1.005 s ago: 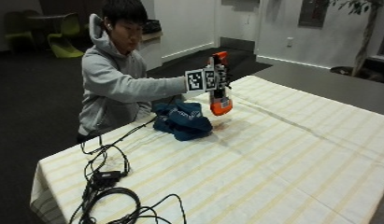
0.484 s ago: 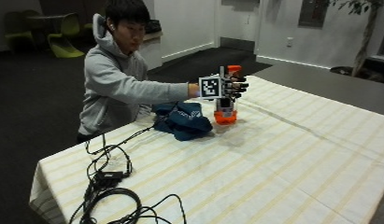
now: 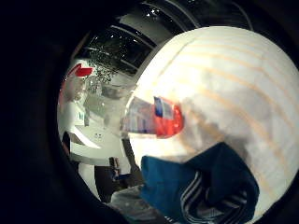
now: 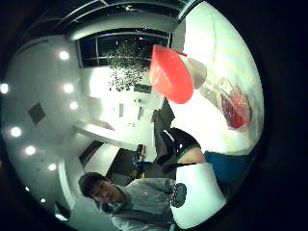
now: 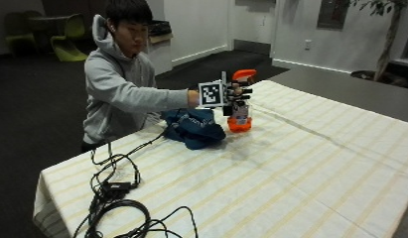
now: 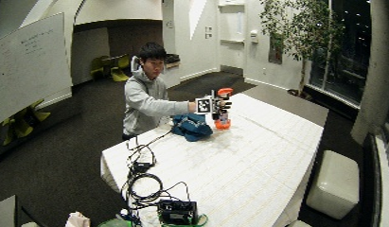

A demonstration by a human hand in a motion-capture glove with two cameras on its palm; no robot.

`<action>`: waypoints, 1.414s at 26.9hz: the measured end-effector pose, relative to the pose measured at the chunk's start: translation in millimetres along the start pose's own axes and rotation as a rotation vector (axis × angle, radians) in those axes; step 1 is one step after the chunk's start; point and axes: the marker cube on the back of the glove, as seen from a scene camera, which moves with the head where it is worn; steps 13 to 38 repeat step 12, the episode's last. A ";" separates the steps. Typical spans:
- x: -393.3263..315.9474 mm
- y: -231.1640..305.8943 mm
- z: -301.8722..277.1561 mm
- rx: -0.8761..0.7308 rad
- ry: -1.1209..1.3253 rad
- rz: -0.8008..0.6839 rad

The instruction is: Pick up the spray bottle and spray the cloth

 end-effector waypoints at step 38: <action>-4.6 15.5 -13.4 0.074 0.007 0.005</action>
